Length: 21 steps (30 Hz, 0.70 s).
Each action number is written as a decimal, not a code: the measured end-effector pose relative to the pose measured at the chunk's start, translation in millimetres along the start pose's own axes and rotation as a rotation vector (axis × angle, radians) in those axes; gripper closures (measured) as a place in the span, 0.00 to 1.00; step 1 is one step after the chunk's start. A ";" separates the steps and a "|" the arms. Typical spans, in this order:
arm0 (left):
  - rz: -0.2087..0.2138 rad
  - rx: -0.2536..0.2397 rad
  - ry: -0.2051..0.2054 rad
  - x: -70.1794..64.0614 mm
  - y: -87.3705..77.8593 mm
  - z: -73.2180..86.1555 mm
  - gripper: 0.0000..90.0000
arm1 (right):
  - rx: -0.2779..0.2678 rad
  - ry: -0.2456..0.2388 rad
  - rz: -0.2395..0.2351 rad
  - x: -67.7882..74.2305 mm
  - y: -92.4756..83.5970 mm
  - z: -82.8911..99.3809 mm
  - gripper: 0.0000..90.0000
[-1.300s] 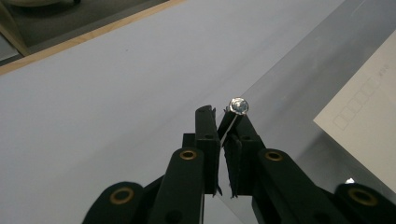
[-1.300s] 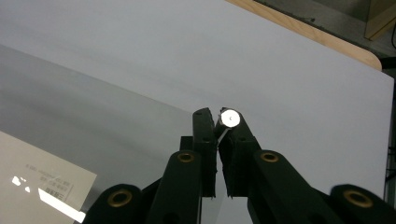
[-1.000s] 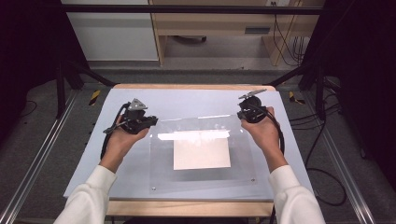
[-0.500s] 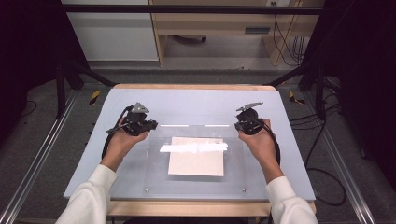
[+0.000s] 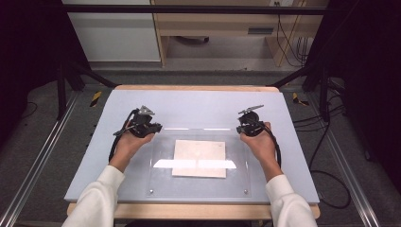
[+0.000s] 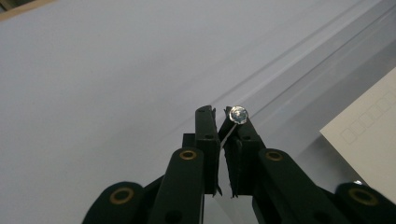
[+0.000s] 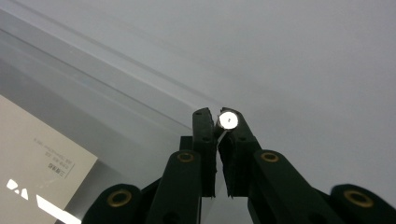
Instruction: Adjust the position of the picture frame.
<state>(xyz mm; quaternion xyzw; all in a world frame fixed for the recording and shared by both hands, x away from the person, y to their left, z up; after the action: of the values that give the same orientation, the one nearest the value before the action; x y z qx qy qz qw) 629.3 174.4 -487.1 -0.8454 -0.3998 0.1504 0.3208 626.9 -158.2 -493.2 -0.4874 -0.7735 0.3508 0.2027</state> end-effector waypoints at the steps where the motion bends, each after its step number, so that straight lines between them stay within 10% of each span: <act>1: 0.000 -0.007 -0.020 1.9 4.3 3.0 0.93 | 0.001 0.001 -0.004 -0.3 0.6 0.2 0.94; 21: -0.040 -0.017 -0.042 2.2 24.8 11.9 0.94 | -0.046 0.034 -0.016 -6.4 18.3 15.4 0.94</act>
<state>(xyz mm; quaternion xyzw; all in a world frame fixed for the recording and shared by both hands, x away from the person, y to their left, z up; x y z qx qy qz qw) 638.9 169.4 -512.5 -0.8366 -0.4243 0.1584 0.3081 630.8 -164.1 -516.9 -0.4917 -0.7816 0.3231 0.2072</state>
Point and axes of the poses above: each handheld gripper's, and its own axes: y roughly forward along the jaws, z roughly out of its underside, x roughly to its left, the point moved 8 cm from there along y, roughly forward along the jaws, and after that the axes turned 3 degrees about -x, right-handed, at the moved point
